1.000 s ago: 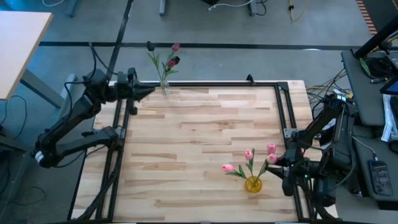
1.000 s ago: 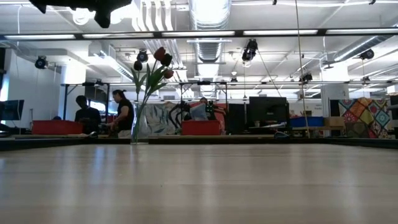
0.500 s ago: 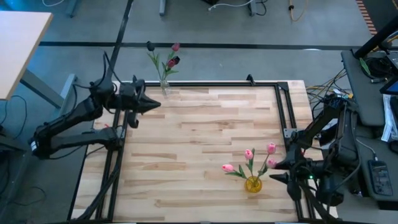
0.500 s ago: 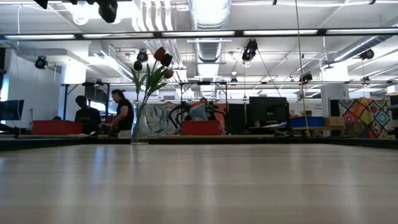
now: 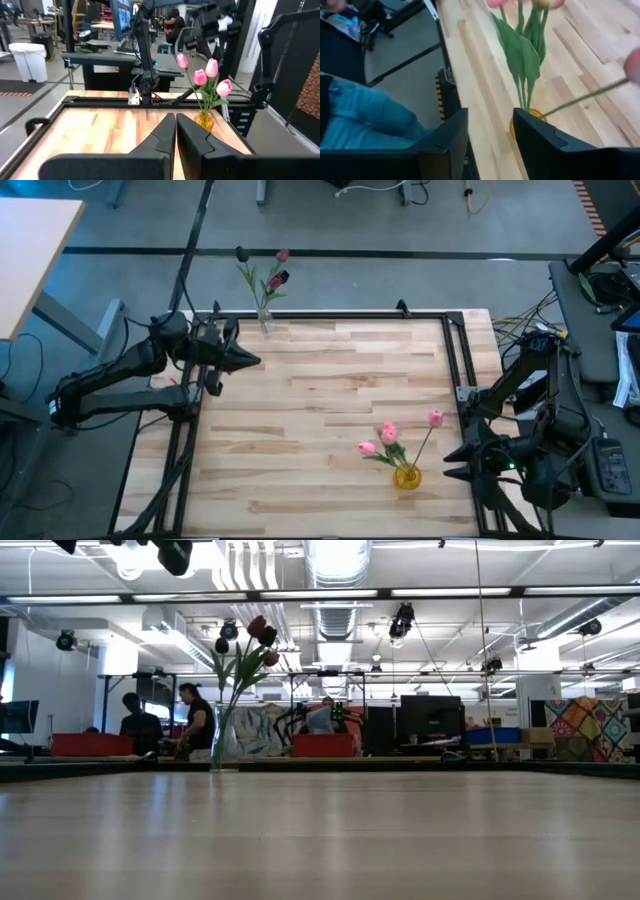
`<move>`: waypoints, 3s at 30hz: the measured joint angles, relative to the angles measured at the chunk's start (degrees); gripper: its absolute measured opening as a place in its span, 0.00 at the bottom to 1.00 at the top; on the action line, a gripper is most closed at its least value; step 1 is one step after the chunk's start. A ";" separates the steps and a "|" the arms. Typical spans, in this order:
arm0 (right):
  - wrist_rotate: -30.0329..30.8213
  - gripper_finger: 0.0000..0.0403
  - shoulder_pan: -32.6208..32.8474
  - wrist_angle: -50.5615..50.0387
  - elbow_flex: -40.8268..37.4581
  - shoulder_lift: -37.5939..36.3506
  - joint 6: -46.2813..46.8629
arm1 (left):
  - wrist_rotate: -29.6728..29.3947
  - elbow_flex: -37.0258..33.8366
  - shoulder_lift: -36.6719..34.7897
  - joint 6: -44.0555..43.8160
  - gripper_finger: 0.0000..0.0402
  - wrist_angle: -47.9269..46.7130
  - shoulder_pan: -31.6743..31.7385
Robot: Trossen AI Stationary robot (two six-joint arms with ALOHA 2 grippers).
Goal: Sort flowers into vase by color
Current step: Return to Home Position
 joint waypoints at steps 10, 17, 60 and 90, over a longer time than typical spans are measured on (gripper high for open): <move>4.57 0.04 -7.01 1.85 3.05 -2.28 -18.74 | -5.14 -3.46 2.82 -0.71 0.00 5.46 -6.87; -1.50 0.02 -17.69 15.55 1.15 -7.08 -41.57 | -5.50 -4.28 5.83 -3.18 0.00 12.45 -8.57; -46.52 0.02 -77.48 82.34 -57.06 -28.16 -78.15 | -36.05 -18.06 6.18 -4.58 0.00 20.14 -19.11; -38.83 0.02 -77.55 73.73 -81.37 -67.57 -79.41 | -45.09 -41.27 -35.91 -7.23 0.00 4.04 -20.03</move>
